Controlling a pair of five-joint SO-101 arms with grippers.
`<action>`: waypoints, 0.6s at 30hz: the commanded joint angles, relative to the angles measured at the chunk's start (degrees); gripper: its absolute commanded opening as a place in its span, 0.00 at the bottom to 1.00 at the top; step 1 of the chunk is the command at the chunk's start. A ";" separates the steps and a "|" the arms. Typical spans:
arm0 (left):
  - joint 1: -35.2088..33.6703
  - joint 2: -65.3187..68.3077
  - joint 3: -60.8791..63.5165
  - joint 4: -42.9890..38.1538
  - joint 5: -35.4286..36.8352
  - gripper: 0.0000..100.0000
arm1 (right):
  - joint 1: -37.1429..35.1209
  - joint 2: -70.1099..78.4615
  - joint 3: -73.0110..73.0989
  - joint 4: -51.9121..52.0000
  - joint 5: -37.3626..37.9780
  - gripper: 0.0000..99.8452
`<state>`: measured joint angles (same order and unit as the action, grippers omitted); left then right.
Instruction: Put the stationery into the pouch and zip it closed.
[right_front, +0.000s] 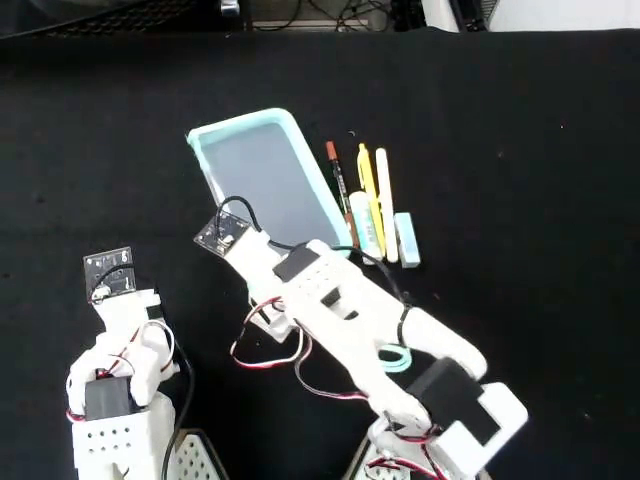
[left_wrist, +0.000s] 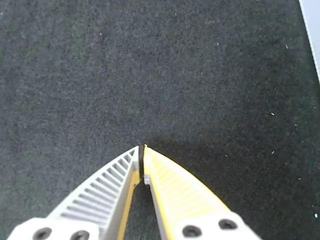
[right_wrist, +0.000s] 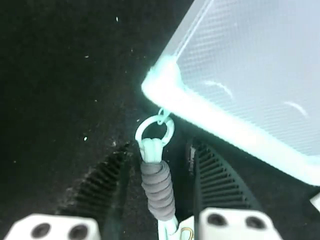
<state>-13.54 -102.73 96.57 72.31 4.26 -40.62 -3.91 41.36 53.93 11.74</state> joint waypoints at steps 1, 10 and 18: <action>0.31 -0.53 0.75 0.26 -0.62 0.03 | -0.97 0.13 -2.95 -0.70 -1.58 0.17; 0.31 -0.53 0.75 0.26 -0.62 0.03 | -8.26 -1.71 -0.84 -0.79 -1.32 0.16; 0.31 -0.53 0.75 0.26 -0.62 0.03 | -1.85 3.82 -1.19 -6.07 -1.32 0.16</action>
<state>-13.54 -102.73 96.57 72.31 4.26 -45.36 -1.10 41.19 50.15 10.77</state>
